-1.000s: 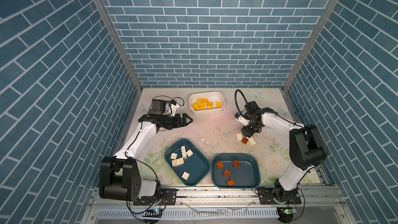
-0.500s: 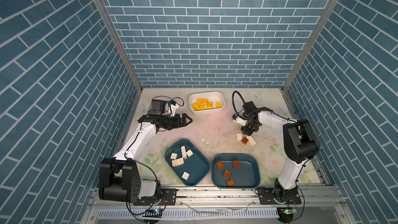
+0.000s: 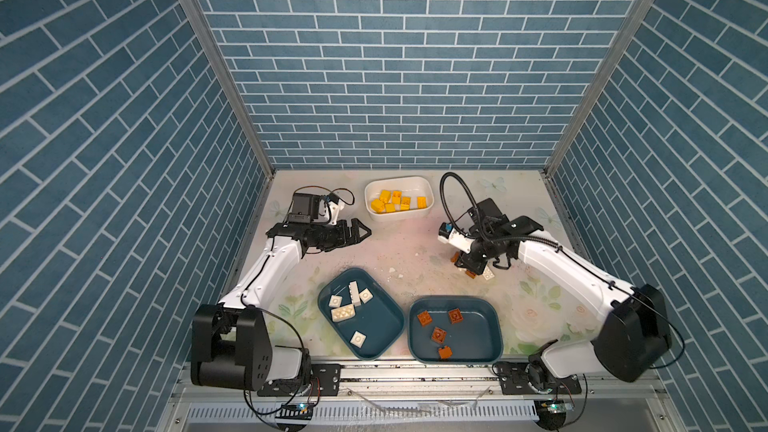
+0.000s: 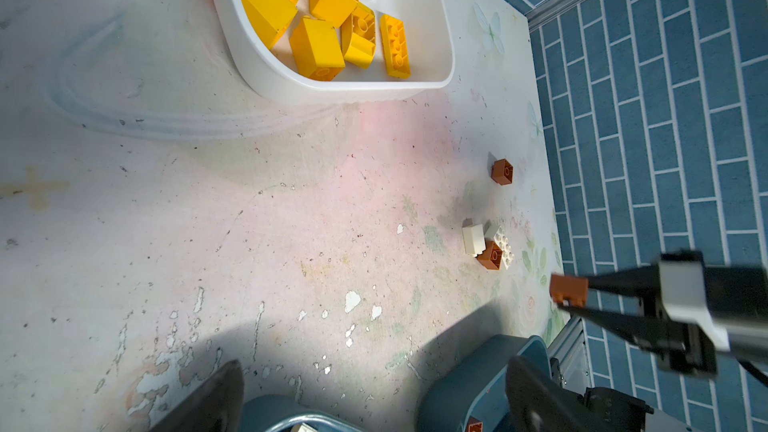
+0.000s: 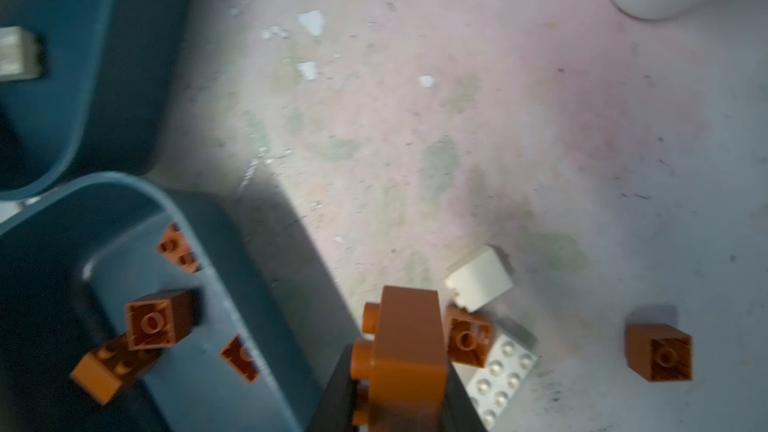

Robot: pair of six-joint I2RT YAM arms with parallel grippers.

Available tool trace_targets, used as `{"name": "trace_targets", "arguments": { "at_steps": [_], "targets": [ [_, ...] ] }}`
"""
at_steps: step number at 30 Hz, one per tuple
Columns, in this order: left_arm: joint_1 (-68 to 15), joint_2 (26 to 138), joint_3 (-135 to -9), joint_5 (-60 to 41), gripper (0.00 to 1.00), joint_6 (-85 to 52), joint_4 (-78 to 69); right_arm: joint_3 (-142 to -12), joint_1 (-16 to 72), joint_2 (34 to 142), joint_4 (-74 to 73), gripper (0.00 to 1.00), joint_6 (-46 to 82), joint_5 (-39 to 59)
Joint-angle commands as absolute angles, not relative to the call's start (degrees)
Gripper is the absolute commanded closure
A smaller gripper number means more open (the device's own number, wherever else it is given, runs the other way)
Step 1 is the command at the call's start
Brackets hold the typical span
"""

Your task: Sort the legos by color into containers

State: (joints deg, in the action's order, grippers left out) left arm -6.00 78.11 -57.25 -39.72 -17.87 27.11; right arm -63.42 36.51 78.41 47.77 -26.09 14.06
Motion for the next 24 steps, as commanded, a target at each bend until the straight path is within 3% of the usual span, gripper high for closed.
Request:
{"name": "trace_targets", "arguments": {
  "at_steps": [1, 10, 12, 15, 18, 24],
  "targets": [
    [-5.7, 78.1, -56.9, -39.7, 0.0, -18.3, 25.9, -59.2, 41.0, 74.3, 54.3, 0.84, -23.7, 17.1],
    [-5.7, 77.3, -56.5, -38.9, 0.0, -19.4, 25.0, -53.7, 50.3, 75.7, 49.4, 0.79, -23.6, 15.1],
    [-5.7, 76.7, -55.8, -38.8, 0.0, -20.1, 24.4, -54.8, 50.6, 77.6, 49.0, 0.72, -23.1, 15.3],
    [-5.8, 75.7, -54.9, -38.5, 0.0, -20.8, 23.9, -56.1, 50.4, 77.4, 48.5, 0.54, -22.2, 14.7],
    [-5.7, 74.8, -54.4, -38.0, 0.0, -21.1, 24.0, -56.5, 47.8, 73.6, 48.1, 0.44, -20.8, 14.2],
    [-5.8, 74.1, -54.1, -37.6, 0.01, -21.5, 23.9, -60.0, 36.0, 72.8, 48.1, 0.39, -15.7, 13.5]
  ]
}}
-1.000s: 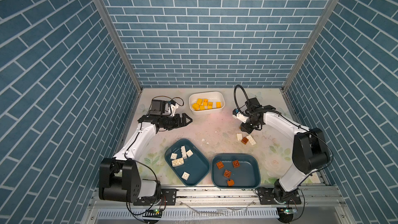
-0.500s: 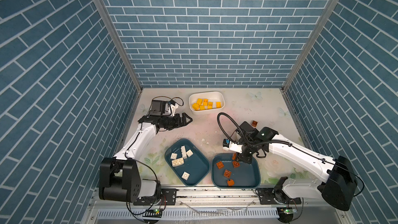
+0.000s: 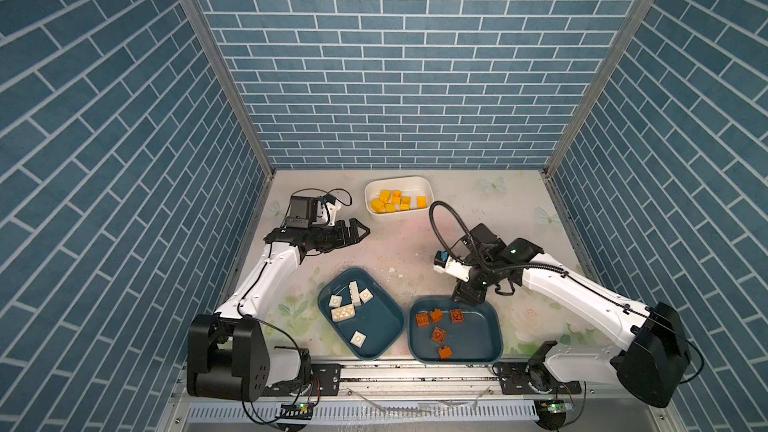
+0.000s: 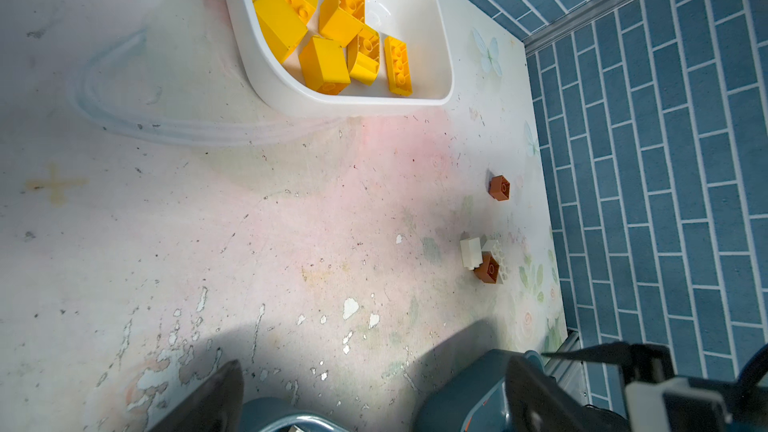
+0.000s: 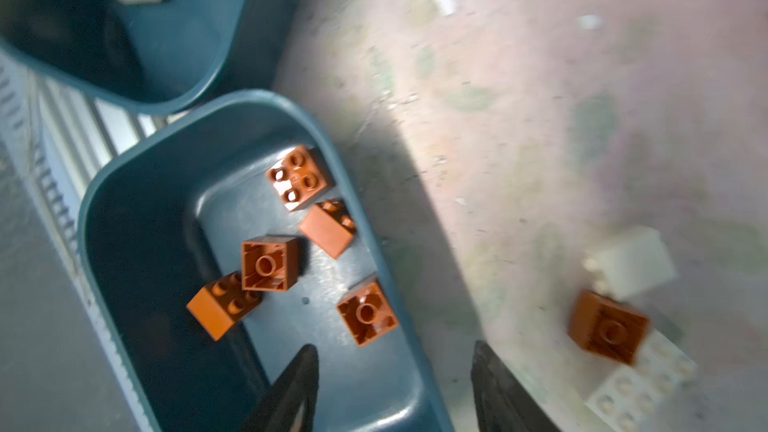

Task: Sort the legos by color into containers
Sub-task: 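Move the right gripper to the pile and grasp a white brick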

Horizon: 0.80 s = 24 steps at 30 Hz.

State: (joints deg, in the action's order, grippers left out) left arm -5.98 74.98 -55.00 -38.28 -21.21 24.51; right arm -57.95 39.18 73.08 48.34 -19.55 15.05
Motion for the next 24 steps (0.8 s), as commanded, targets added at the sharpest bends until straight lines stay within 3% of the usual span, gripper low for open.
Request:
{"name": "trace_targets", "arguments": {
  "at_steps": [1, 6, 14, 24],
  "targets": [
    [-5.8, 74.0, -54.1, -37.5, 0.0, -21.8, 23.9, -60.6, 34.6, 73.8, 47.6, 0.39, -14.1, 12.0],
    [-5.8, 72.8, -53.6, -36.9, 0.0, -22.2, 23.8, -65.4, 28.6, 82.6, 45.8, 0.38, -3.0, 9.1],
    [-5.8, 70.6, -51.4, -36.1, 0.0, -24.0, 22.2, -68.3, 28.0, 93.8, 42.9, 0.4, 15.7, 4.6],
    [-5.8, 71.5, -50.5, -36.5, 0.0, -24.2, 21.2, -67.9, 28.4, 101.9, 37.7, 0.42, 21.8, 2.0]
  ]
}}
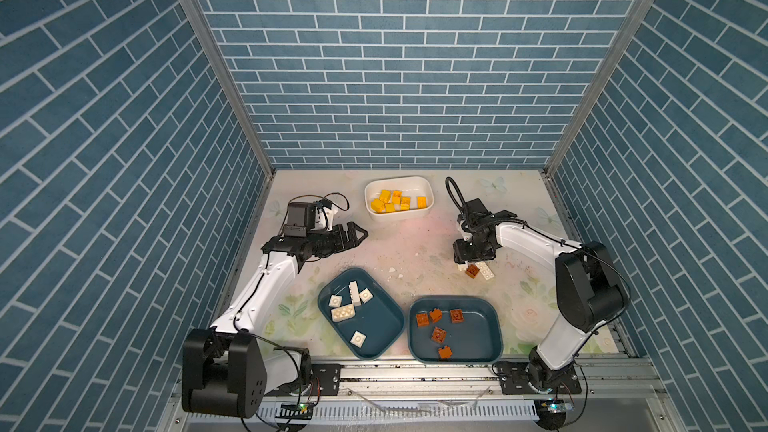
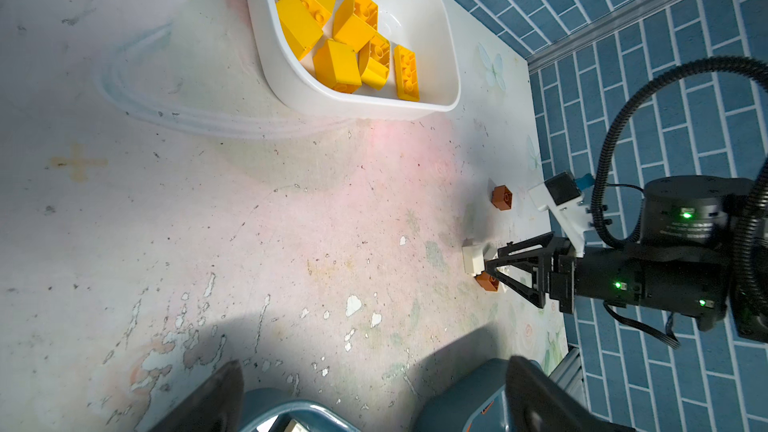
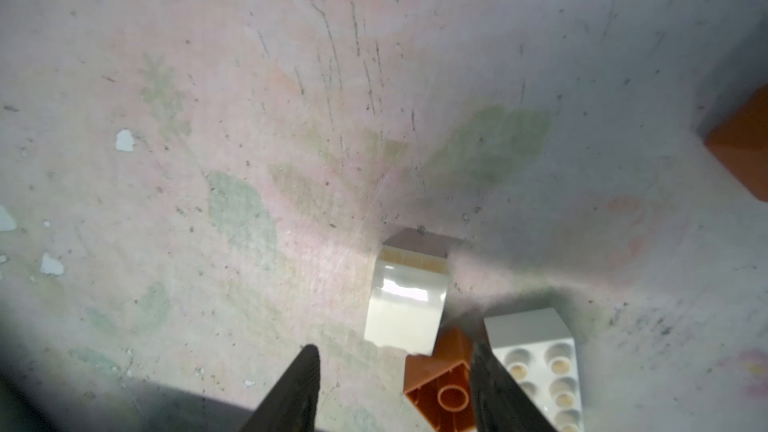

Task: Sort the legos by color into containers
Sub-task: 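Move the right gripper to the pile and grasp a white brick, then carry the white brick over the teal tray nearer the left arm and release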

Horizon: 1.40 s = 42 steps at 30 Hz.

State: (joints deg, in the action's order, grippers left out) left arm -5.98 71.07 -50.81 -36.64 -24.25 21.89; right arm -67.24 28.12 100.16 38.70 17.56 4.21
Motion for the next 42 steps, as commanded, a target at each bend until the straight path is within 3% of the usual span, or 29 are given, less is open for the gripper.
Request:
{"name": "trace_targets", "arguments": {
  "at_steps": [1, 13, 23, 35, 42],
  "targets": [
    [-5.8, 71.7, -50.6, -36.5, 0.0, -24.1, 21.2, -68.0, 28.4, 102.3, 37.7, 0.43, 21.9, 1.8],
    [-5.8, 73.6, -52.1, -37.0, 0.0, -23.1, 21.6, -69.1, 30.5, 107.2, 40.1, 0.52, 21.8, -3.2],
    [-5.7, 73.9, -52.6, -37.6, 0.0, -21.7, 23.1, -70.4, 31.7, 105.9, 41.4, 0.78, 21.6, -6.6],
    [-5.7, 75.8, -55.4, -35.8, 0.0, -19.7, 26.3, -73.8, 42.5, 93.3, 37.9, 0.79, -3.0, 9.4],
    [-5.7, 78.4, -57.1, -31.2, 0.0, -21.7, 28.3, -73.6, 51.9, 92.9, 34.0, 0.78, -13.0, 15.3]
  ]
}}
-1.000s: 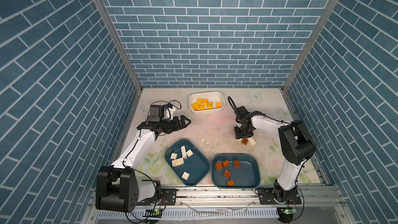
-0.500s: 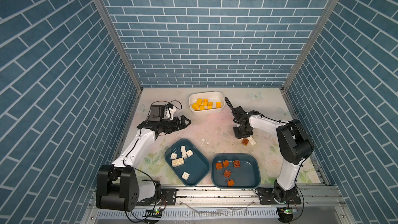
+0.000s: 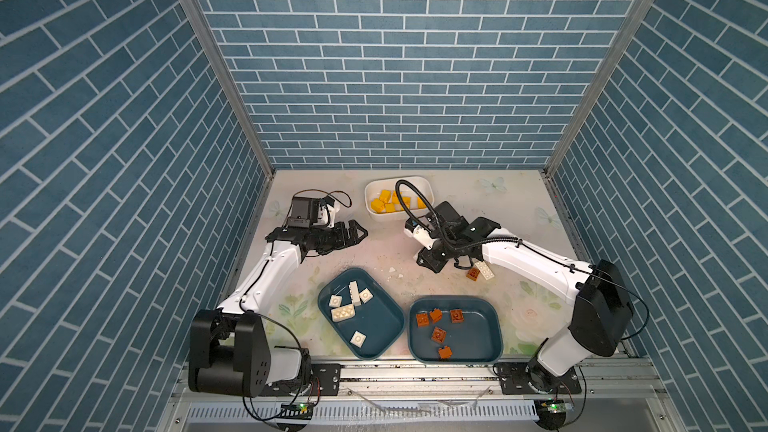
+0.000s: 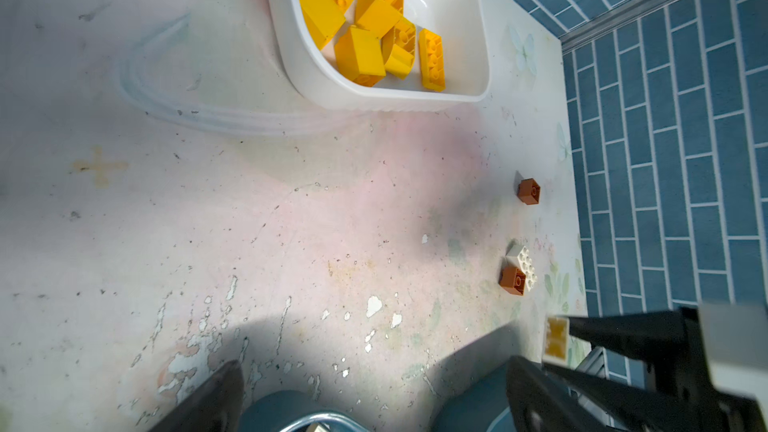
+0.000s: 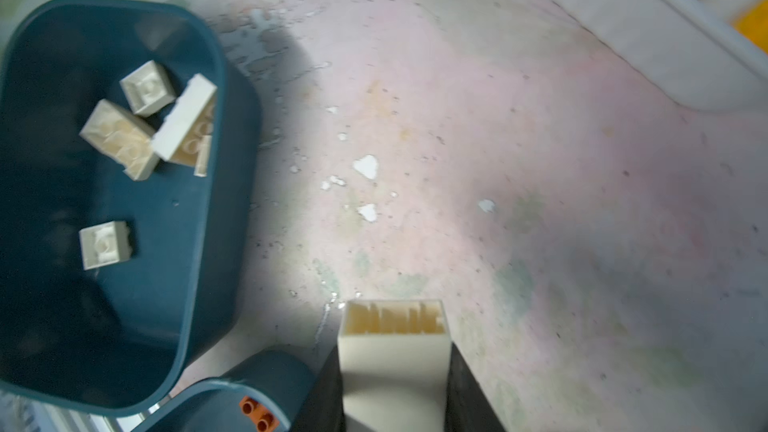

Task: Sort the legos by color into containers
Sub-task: 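Carry the white brick over the teal tray nearer the left arm and release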

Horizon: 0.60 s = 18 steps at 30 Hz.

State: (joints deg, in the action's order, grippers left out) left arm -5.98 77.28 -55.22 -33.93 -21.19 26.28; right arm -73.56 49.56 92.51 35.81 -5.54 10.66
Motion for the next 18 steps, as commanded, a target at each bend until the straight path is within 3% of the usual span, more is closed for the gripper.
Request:
{"name": "trace_targets", "arguments": {
  "at_steps": [1, 11, 18],
  "targets": [
    [-5.7, 78.8, -57.6, -30.6, 0.0, -22.3, 28.4, -73.7, 53.4, 93.2, 33.2, 0.78, -13.6, 15.8],
    [-5.7, 79.9, -60.5, -26.2, 0.0, -25.5, 30.2, -79.0, 65.1, 101.6, 27.4, 0.77, -16.8, 14.5],
    [-5.7, 81.5, -61.9, -25.1, 0.0, -24.9, 31.1, -83.0, 68.5, 108.1, 24.2, 0.62, -17.2, 11.4]
  ]
}}
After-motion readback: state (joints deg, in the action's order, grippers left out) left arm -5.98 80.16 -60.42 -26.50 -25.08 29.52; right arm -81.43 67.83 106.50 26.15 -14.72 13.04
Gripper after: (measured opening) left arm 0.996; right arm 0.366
